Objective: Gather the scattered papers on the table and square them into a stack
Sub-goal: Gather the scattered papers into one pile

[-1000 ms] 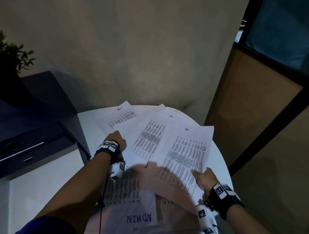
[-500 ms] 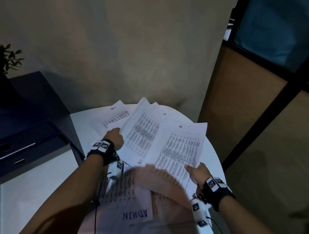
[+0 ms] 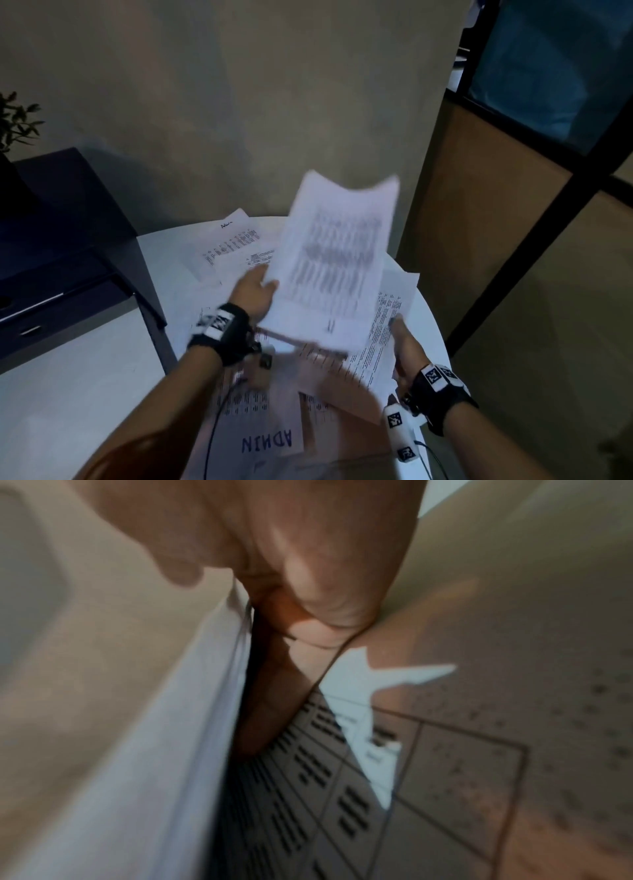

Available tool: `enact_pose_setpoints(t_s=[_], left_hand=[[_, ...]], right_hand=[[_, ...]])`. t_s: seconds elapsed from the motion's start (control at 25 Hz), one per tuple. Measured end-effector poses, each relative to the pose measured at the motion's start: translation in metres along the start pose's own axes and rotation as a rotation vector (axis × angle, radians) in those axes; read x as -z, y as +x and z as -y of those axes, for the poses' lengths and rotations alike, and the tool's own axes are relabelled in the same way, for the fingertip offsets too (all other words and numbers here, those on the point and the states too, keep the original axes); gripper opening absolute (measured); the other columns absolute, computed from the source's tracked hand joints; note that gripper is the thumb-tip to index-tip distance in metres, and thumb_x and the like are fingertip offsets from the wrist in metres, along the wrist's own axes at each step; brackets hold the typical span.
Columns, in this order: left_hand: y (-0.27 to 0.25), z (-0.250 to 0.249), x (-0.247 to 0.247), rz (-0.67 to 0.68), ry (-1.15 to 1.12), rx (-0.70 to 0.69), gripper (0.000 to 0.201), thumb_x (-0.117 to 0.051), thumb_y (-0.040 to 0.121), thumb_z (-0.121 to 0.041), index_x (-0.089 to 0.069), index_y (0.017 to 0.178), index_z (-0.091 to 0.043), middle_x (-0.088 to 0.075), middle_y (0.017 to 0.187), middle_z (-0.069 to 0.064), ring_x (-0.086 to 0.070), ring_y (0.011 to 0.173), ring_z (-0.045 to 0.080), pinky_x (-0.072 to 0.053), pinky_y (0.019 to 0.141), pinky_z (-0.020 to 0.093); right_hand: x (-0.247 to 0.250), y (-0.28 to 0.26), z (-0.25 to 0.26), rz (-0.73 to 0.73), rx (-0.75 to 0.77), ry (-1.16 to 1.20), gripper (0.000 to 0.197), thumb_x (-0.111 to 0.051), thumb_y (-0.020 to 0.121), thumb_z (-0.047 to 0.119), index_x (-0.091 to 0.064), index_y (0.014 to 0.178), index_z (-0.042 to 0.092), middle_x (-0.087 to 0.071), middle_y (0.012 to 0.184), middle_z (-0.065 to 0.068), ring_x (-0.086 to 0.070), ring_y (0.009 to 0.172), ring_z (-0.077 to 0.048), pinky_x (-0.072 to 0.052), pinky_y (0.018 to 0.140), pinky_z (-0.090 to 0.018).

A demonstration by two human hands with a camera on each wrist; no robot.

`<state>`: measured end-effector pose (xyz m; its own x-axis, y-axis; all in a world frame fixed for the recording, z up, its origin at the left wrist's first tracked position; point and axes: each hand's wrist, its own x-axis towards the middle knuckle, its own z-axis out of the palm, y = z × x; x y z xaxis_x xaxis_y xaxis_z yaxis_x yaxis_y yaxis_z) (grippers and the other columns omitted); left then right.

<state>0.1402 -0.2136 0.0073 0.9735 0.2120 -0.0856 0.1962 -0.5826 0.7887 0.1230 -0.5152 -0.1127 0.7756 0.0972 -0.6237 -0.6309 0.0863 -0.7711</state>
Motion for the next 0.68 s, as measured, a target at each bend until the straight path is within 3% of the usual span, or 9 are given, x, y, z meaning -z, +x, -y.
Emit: enact_pose_setpoints(t_s=[0.04,0.08,0.16,0.2,0.24,0.32,0.44,0.6,0.68], left_hand=[[-0.007,0.010,-0.021,0.069,0.056,0.008,0.035,-0.055,0.097,-0.012,-0.056,0.132,-0.012,-0.063,0.131,0.013,-0.057,0.097,0.019,-0.039,0.082,0.021],[-0.015,0.019,-0.040,0.141,0.116,0.025,0.035,-0.056,0.096,-0.011,-0.055,0.131,-0.013,-0.065,0.128,0.013,-0.057,0.093,0.019,-0.039,0.078,0.021],[-0.025,0.034,-0.065,0.252,0.230,0.039,0.039,-0.056,0.093,-0.012,-0.051,0.132,-0.013,-0.066,0.123,0.016,-0.060,0.093,0.026,-0.039,0.076,0.022],[-0.027,0.040,-0.072,0.279,0.264,0.023,0.041,-0.056,0.093,-0.014,-0.050,0.133,-0.012,-0.065,0.122,0.017,-0.061,0.097,0.030,-0.038,0.076,0.023],[-0.029,0.042,-0.075,0.302,0.285,0.005,0.041,-0.056,0.094,-0.017,-0.050,0.134,-0.011,-0.065,0.121,0.016,-0.062,0.102,0.032,-0.038,0.075,0.024],[-0.032,0.046,-0.072,0.332,0.336,-0.044,0.038,-0.056,0.096,-0.027,-0.054,0.130,-0.012,-0.066,0.118,0.013,-0.061,0.106,0.031,-0.039,0.076,0.027],[-0.033,0.061,-0.057,0.086,0.322,0.067,0.036,-0.055,0.093,-0.032,-0.060,0.124,-0.014,-0.062,0.122,0.014,-0.057,0.116,0.034,-0.044,0.092,0.035],[-0.050,0.079,-0.026,-0.307,0.244,0.642,0.062,-0.047,0.094,-0.035,-0.030,0.150,-0.014,-0.022,0.158,0.018,-0.020,0.145,0.037,-0.022,0.114,0.054],[-0.062,0.086,-0.020,-0.420,0.081,0.797,0.074,-0.045,0.095,-0.036,-0.013,0.156,-0.010,-0.012,0.162,0.020,-0.017,0.147,0.039,-0.022,0.116,0.053]], right_hand=[[0.001,-0.003,0.000,0.085,-0.005,0.185,0.081,-0.044,0.075,0.086,-0.058,0.133,0.032,-0.069,0.125,-0.009,-0.066,0.112,-0.031,-0.047,0.103,-0.055],[0.001,-0.010,0.001,0.140,0.009,0.299,0.079,-0.042,0.079,0.083,-0.056,0.137,0.030,-0.065,0.132,-0.010,-0.063,0.117,-0.033,-0.043,0.106,-0.057],[0.000,-0.018,0.007,0.093,0.021,0.129,0.074,-0.057,0.082,0.071,-0.052,0.138,0.023,-0.068,0.125,-0.017,-0.071,0.085,-0.031,-0.057,0.078,-0.046],[0.003,-0.015,0.006,0.027,-0.004,-0.094,0.074,-0.066,0.080,0.065,-0.048,0.137,0.020,-0.071,0.116,-0.018,-0.066,0.065,-0.026,-0.053,0.060,-0.035],[0.004,-0.012,0.005,-0.052,-0.031,-0.275,0.076,-0.072,0.080,0.057,-0.043,0.137,0.016,-0.070,0.113,-0.018,-0.062,0.061,-0.025,-0.046,0.054,-0.029],[0.008,0.002,-0.002,-0.163,0.025,-0.403,0.086,-0.077,0.081,0.040,-0.032,0.147,0.008,-0.055,0.134,-0.012,-0.064,0.092,-0.029,-0.051,0.070,-0.035],[0.007,0.014,-0.006,-0.208,0.095,-0.318,0.067,-0.076,0.085,0.014,-0.039,0.141,0.005,-0.041,0.152,-0.015,-0.045,0.135,-0.035,-0.040,0.107,-0.046],[0.009,0.019,-0.006,-0.159,0.080,-0.330,0.091,-0.075,0.086,0.019,-0.017,0.153,-0.001,-0.034,0.156,-0.021,-0.039,0.139,-0.038,-0.039,0.107,-0.047],[0.011,0.017,-0.003,-0.152,0.078,-0.335,0.093,-0.074,0.088,0.021,-0.012,0.154,-0.001,-0.030,0.158,-0.022,-0.037,0.140,-0.039,-0.039,0.106,-0.045]])
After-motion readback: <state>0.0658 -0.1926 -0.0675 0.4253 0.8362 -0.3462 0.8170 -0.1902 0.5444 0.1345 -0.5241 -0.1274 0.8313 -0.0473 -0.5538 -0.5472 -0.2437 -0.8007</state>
